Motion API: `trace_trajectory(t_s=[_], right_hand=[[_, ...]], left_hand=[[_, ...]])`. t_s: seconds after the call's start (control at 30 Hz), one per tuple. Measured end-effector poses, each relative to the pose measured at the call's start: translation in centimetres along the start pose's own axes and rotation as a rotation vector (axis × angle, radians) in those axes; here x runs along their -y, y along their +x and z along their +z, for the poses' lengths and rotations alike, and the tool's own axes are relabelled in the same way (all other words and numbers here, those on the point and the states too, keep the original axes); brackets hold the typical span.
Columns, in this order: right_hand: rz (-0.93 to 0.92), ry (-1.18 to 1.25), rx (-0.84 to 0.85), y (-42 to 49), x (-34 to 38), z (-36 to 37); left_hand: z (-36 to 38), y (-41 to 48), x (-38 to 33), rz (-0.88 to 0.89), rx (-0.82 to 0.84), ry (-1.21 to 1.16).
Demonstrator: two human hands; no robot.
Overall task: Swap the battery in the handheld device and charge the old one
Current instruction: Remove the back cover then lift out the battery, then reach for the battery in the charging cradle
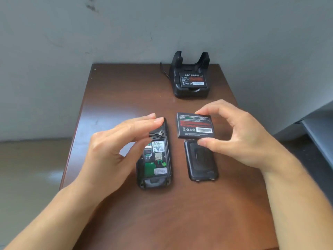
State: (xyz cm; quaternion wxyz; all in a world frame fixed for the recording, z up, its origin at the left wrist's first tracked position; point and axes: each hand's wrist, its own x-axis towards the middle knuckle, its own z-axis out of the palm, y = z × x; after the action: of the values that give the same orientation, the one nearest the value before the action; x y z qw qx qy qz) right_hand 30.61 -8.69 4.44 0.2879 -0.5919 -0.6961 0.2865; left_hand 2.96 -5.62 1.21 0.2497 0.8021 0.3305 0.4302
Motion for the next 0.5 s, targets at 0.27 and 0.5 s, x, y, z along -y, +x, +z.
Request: trace_trajectory(t_s=[0.27, 0.5], right_hand=[[0.128, -0.254, -0.099, 1.7, -4.3, 1.1], [0.168, -0.296, 0.004, 1.8, -4.5, 0.6]], left_hand=[[-0.1, -0.2, 1.7, 0.018, 0.073, 0.003], [-1.0, -0.3, 2.8, -0.052, 0.023, 0.026]])
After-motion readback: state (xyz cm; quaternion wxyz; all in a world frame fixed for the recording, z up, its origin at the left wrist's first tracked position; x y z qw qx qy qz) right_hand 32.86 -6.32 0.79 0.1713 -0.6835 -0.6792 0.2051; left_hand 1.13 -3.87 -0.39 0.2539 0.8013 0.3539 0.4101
